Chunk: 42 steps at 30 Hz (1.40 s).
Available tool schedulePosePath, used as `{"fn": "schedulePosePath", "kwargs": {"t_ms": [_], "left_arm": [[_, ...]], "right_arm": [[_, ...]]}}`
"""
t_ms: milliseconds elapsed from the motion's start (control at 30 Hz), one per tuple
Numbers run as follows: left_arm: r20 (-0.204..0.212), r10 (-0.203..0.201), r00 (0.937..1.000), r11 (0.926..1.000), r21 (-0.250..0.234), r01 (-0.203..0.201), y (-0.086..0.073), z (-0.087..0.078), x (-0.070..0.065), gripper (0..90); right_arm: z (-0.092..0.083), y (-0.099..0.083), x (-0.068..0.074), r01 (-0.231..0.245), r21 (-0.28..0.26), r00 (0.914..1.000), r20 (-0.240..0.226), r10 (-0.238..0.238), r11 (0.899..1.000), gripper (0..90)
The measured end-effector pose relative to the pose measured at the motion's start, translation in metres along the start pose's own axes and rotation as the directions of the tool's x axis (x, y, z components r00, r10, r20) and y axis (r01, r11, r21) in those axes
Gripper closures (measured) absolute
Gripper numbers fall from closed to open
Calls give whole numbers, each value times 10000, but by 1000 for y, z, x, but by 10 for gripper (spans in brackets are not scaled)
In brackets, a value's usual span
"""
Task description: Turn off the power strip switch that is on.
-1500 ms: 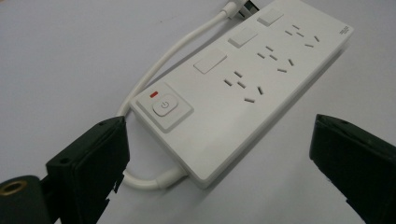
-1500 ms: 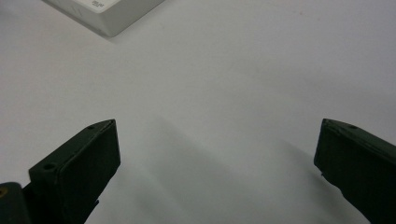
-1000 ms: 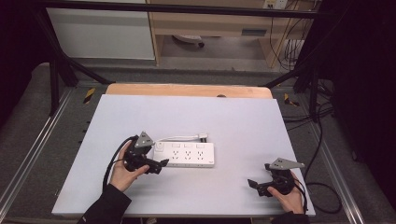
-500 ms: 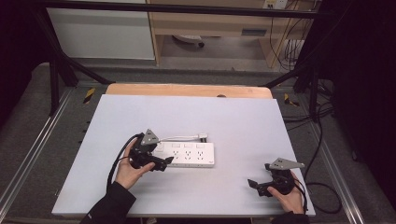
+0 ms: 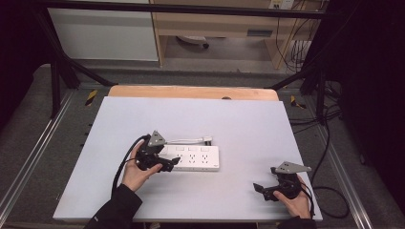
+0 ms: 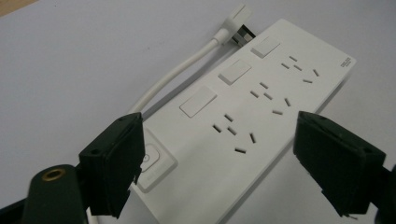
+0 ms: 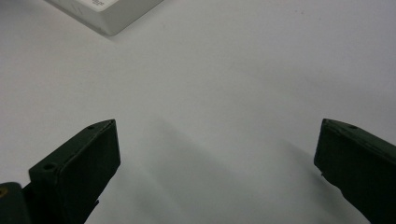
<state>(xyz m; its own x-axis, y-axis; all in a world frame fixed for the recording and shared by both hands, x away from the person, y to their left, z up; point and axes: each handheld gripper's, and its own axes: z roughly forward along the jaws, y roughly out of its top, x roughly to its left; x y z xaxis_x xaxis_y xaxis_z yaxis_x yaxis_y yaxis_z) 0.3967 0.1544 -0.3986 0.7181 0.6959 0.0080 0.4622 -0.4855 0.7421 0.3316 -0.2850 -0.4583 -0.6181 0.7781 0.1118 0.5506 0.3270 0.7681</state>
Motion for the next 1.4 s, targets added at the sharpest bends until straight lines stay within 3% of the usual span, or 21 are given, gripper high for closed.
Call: {"fn": "schedulePosePath", "kwargs": {"t_ms": [500, 1400], "left_arm": [[-195, -64, 9998, 10000, -72, 63, 4, 7, -1, 306], [-125, -367, 9992, 9991, -216, 364, 10, 19, 0, 608]], "right_arm": [[0, 0, 0, 7, 1, 10000, -1, -7, 10000, 9], [0, 0, 0, 10, 5, 10000, -8, -10, 10000, 9]]}}
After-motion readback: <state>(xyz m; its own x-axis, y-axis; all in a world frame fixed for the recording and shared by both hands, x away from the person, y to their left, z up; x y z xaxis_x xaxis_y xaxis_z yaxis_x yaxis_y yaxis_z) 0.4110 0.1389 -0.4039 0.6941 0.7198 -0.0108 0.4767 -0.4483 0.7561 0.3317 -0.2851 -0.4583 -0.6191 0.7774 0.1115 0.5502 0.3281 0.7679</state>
